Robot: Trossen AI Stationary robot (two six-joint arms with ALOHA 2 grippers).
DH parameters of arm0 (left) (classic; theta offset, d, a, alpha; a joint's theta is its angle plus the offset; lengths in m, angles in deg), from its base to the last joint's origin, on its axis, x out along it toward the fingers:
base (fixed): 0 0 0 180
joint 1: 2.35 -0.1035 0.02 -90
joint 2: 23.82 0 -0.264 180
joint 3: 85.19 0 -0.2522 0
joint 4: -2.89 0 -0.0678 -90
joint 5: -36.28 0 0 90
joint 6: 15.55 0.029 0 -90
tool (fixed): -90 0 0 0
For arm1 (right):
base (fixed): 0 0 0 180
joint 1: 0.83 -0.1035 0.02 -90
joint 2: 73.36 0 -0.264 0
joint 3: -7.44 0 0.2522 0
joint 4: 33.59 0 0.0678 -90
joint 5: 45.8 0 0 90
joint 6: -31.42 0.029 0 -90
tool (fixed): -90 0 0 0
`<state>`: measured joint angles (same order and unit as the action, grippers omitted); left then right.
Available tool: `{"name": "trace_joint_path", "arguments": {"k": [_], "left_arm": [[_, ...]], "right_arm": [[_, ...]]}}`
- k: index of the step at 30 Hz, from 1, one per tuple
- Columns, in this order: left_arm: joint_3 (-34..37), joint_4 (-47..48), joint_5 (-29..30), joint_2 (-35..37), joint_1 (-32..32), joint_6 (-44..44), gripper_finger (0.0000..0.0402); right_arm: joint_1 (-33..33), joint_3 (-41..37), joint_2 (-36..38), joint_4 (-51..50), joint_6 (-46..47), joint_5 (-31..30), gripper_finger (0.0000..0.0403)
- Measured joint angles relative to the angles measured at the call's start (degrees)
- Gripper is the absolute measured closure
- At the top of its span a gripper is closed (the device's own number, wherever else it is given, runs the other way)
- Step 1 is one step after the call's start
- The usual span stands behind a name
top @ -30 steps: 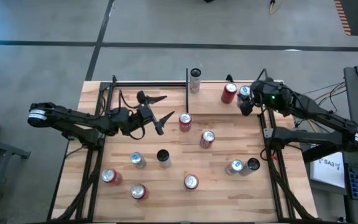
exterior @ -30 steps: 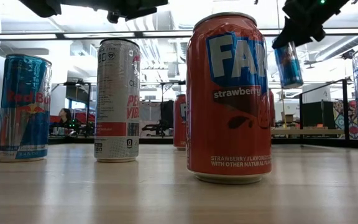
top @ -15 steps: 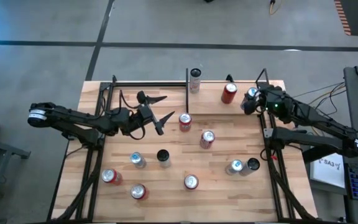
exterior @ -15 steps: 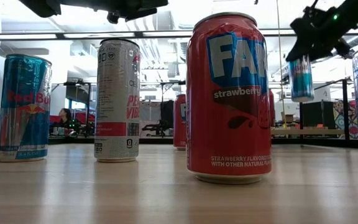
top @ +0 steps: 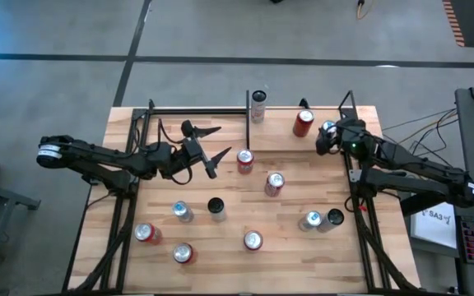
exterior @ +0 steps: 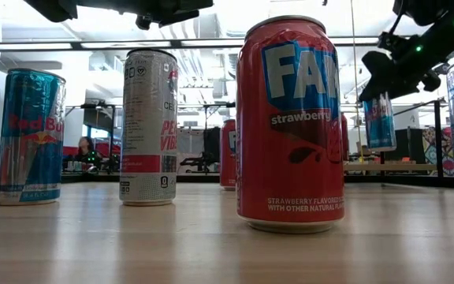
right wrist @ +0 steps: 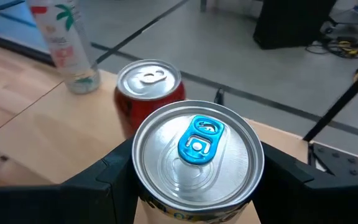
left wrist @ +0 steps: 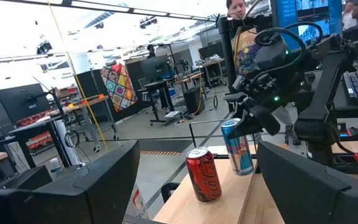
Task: Place canned beverage on shelf
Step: Put the top blue soda can on the shelf
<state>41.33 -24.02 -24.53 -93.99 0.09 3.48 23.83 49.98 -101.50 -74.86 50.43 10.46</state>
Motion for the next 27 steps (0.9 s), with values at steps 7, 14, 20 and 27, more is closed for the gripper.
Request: {"name": "trace_joint_path", "arguments": {"k": [7, 14, 20, 27], "left_arm": [[0.00, 0.02, 0.00, 0.00, -0.02, 0.00, 0.0091], [0.00, 0.04, 0.00, 0.00, -0.02, 0.00, 0.0091], [0.02, 0.04, 0.00, 0.00, -0.02, 0.00, 0.0091], [0.01, 0.04, 0.00, 0.00, -0.01, 0.00, 0.0091]], "right_arm": [[0.01, -1.95, -0.04, 2.88, 0.81, -2.47, 0.0182], [0.00, -3.83, -0.04, 3.56, 0.72, -3.61, 0.0182], [0.02, -5.60, -0.04, 6.00, 0.73, -4.53, 0.0182], [0.00, -5.77, -0.11, 5.95, 4.75, -8.09, 0.0182]]}}
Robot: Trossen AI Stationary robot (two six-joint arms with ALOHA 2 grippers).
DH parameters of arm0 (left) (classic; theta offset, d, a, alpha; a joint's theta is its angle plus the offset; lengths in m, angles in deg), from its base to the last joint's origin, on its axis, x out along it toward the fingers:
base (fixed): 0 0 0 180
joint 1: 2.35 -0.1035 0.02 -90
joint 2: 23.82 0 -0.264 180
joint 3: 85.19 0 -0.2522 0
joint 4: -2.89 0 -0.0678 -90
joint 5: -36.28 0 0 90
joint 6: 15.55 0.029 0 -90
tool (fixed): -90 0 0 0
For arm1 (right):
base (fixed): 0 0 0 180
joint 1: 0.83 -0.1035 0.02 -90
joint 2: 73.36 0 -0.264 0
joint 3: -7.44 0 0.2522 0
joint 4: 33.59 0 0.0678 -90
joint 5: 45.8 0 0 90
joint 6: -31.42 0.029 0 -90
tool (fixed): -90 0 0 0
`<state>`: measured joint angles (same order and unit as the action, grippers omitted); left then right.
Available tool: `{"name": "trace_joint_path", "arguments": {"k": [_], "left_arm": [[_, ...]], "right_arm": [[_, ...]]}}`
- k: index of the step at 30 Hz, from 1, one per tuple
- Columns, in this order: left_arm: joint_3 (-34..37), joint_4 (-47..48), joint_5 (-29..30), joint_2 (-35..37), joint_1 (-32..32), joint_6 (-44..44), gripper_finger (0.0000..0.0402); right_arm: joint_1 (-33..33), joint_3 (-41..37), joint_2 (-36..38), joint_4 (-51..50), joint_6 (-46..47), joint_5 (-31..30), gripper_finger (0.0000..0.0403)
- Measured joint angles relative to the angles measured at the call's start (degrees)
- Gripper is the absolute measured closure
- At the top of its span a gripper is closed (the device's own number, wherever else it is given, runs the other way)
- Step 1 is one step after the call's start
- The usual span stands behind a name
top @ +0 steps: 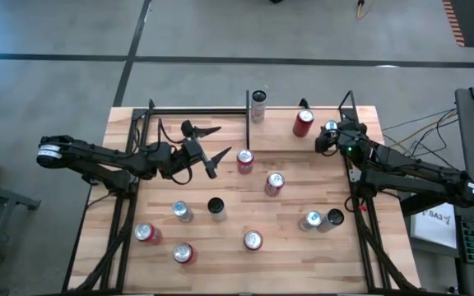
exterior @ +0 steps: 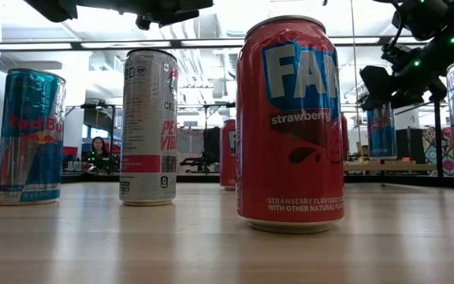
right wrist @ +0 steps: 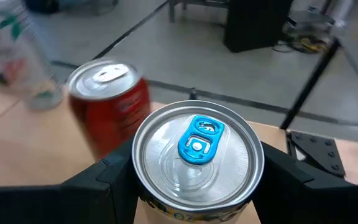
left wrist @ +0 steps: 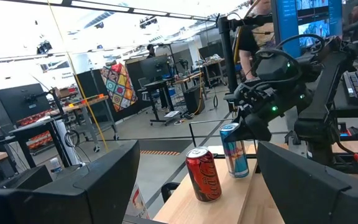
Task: Place canned beverage on shelf
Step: Put the top blue soda can on the shelf
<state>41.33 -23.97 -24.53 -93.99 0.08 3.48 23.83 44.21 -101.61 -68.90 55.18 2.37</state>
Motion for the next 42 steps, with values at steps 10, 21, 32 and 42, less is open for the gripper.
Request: {"name": "trace_joint_path", "arguments": {"k": [10, 21, 32, 42], "left_arm": [[0.00, 0.02, 0.02, 0.00, -0.02, 0.00, 0.0091], [0.00, 0.00, 0.04, 0.00, -0.02, 0.00, 0.0091], [0.01, -0.07, 0.04, 0.00, -0.06, 0.39, 0.0091], [0.02, -0.09, 0.31, 0.00, -0.02, -0.65, 0.0091]], "right_arm": [[0.02, -0.97, -0.07, 0.00, 3.61, -1.29, 0.0182], [0.00, -3.63, -0.04, 1.44, 3.19, -1.96, 0.0106], [0.02, -3.59, -0.04, 6.26, -1.92, -2.42, 0.0097], [0.02, 1.51, -0.04, 6.93, -6.46, -3.19, 0.0085]]}}
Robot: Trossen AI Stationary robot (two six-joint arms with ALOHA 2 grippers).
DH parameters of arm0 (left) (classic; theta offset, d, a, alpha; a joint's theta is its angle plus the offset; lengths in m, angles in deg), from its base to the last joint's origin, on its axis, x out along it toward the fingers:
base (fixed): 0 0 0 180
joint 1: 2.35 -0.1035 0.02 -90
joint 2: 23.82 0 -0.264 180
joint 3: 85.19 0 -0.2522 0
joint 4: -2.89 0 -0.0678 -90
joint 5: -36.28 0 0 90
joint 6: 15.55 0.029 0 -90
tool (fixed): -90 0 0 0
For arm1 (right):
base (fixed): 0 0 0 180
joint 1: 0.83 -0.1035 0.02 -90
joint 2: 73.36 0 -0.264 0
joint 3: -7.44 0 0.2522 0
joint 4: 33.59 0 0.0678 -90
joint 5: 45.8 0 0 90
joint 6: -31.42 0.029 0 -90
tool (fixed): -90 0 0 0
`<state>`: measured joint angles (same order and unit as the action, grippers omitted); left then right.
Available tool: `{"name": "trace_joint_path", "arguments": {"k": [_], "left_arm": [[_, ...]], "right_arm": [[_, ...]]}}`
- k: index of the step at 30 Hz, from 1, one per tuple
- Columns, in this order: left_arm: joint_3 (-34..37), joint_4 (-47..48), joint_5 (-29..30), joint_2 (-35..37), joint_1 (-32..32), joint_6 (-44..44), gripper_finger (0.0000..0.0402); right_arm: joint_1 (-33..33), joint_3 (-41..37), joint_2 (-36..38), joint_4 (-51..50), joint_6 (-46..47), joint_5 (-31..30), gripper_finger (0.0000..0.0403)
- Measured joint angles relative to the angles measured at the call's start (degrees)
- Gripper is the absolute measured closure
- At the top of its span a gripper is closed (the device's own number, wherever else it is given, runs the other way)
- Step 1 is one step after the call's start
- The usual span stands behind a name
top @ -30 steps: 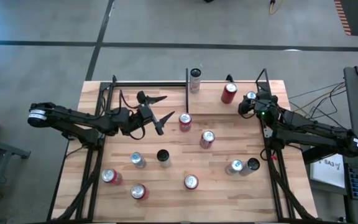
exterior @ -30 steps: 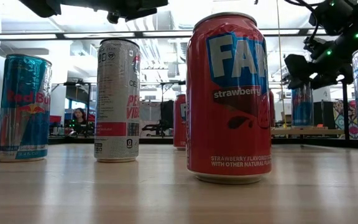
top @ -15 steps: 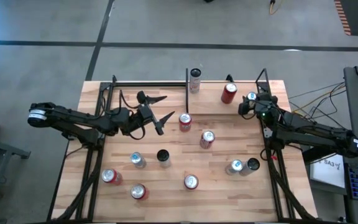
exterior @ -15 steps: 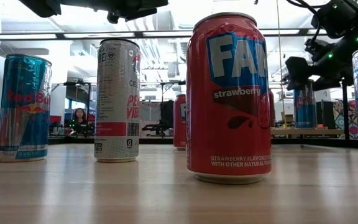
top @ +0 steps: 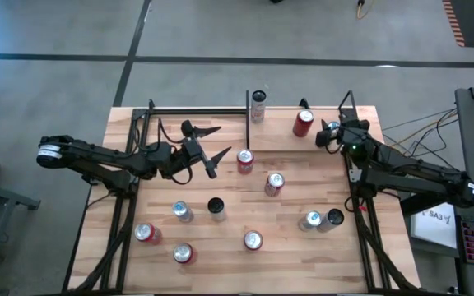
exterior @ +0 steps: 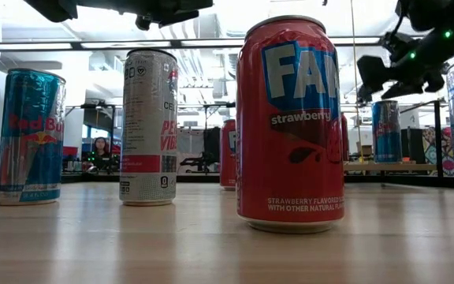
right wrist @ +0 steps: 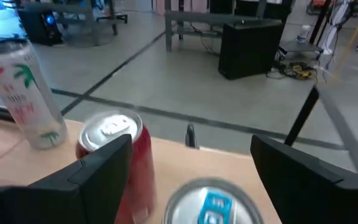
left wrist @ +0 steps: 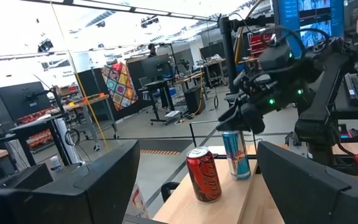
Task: Place canned beverage on shelf
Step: Put the top blue soda can on the shelf
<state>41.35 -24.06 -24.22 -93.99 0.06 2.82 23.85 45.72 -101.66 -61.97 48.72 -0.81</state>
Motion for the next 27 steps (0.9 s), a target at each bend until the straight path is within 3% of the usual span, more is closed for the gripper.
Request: {"name": "trace_joint_path", "arguments": {"k": [11, 20, 27], "left_arm": [[-0.01, 0.04, 0.00, 0.00, 0.00, -0.66, 0.0091], [0.00, 0.06, 0.00, -0.02, 0.00, 0.04, 0.0091], [-0.02, 0.13, 0.00, -0.02, 0.00, 0.13, 0.0091]], "right_arm": [[-0.03, 8.94, -0.02, -0.07, -4.61, 2.54, 0.0089], [-0.04, 16.43, -3.00, -3.37, -2.00, 14.97, 0.0113], [-0.04, 25.50, -13.05, -19.97, 7.08, 25.05, 0.0159]]}}
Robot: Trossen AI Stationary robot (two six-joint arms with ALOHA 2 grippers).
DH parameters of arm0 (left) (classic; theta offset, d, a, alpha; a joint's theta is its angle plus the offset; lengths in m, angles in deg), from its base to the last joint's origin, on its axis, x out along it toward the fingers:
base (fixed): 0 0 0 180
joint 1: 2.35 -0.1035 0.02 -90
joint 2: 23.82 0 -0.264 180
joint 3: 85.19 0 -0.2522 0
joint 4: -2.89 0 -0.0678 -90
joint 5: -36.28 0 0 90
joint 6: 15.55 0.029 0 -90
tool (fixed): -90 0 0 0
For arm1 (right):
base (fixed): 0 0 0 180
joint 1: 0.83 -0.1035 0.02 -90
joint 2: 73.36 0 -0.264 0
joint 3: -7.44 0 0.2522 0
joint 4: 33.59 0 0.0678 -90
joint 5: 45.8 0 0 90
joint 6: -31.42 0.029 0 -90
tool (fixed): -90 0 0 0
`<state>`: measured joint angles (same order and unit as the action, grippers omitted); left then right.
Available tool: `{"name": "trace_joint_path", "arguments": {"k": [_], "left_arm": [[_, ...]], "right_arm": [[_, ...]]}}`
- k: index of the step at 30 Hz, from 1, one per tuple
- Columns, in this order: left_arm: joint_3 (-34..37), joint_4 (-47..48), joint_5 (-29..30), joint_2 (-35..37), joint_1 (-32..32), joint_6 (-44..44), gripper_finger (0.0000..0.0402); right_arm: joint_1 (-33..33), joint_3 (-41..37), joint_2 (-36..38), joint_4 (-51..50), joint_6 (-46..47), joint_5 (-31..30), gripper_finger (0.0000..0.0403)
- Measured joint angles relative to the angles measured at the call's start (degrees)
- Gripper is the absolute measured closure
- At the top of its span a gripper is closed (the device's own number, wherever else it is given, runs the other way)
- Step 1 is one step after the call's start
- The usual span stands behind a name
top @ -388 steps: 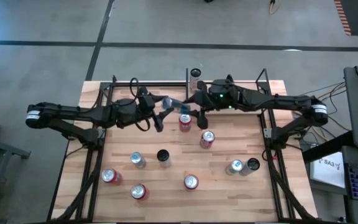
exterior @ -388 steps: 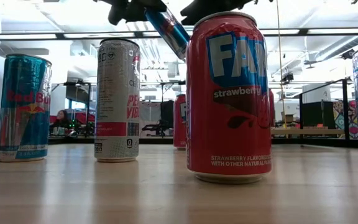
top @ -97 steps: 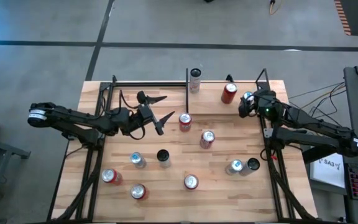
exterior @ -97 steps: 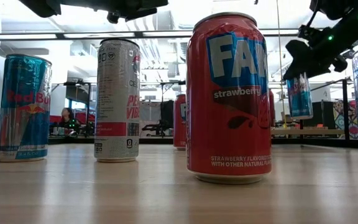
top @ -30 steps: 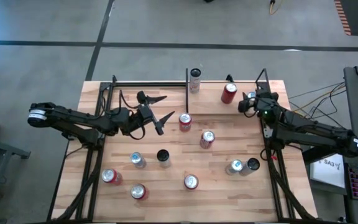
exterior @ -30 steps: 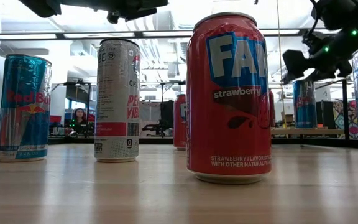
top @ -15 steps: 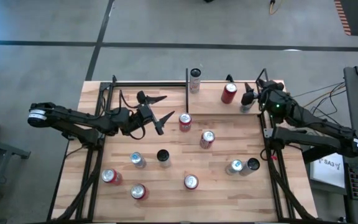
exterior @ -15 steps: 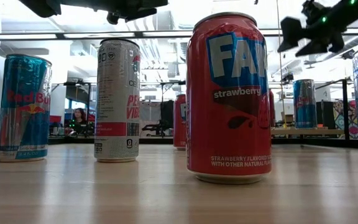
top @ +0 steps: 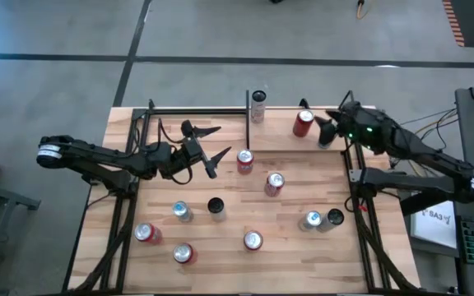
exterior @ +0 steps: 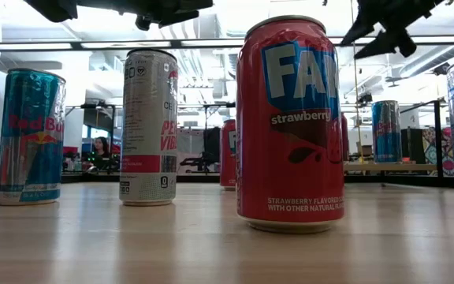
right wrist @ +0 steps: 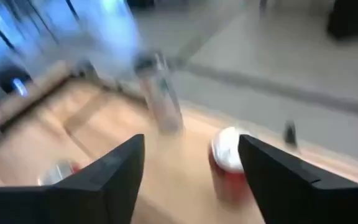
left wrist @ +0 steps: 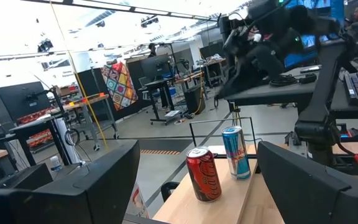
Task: Place canned beverage on shelf
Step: Put the top blue soda can on the shelf
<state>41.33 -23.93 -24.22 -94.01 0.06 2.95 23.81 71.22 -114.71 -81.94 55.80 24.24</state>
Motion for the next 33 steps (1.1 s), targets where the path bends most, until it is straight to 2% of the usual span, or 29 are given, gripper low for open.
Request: {"name": "trace_joint_path", "arguments": {"k": [5, 8, 14, 17, 24, 29, 33], "left_arm": [[0.02, 0.16, 0.00, 0.02, 0.00, 0.04, 0.0091], [0.02, 0.55, 0.00, 0.02, 0.00, 0.07, 0.0091], [0.02, 1.72, 0.00, 0.01, 0.00, 0.09, 0.0091], [0.02, 2.27, 0.00, 0.00, 0.00, 0.09, 0.0091], [0.02, 2.62, 0.00, 0.00, 0.00, 0.11, 0.0091], [0.02, 2.60, 0.00, 0.00, 0.02, 0.52, 0.0091], [0.02, 2.60, 0.00, 0.00, 0.01, 0.51, 0.0091]], "right_arm": [[0.00, 11.30, -12.05, -25.23, 6.97, 0.93, 0.0221], [-0.04, 16.69, -18.90, -36.66, 8.20, 1.03, 0.0263], [0.01, 23.47, -26.15, -48.46, 7.67, 1.03, 0.0348], [-0.04, 24.89, -27.34, -53.09, 8.02, 3.49, 0.0385], [0.00, 24.65, -27.35, -55.19, 9.09, 3.70, 0.0394], [0.80, 24.59, -27.11, -55.41, 9.05, 0.59, 0.0394], [1.96, 24.46, -26.89, -55.47, 6.52, 0.31, 0.0394]]}}
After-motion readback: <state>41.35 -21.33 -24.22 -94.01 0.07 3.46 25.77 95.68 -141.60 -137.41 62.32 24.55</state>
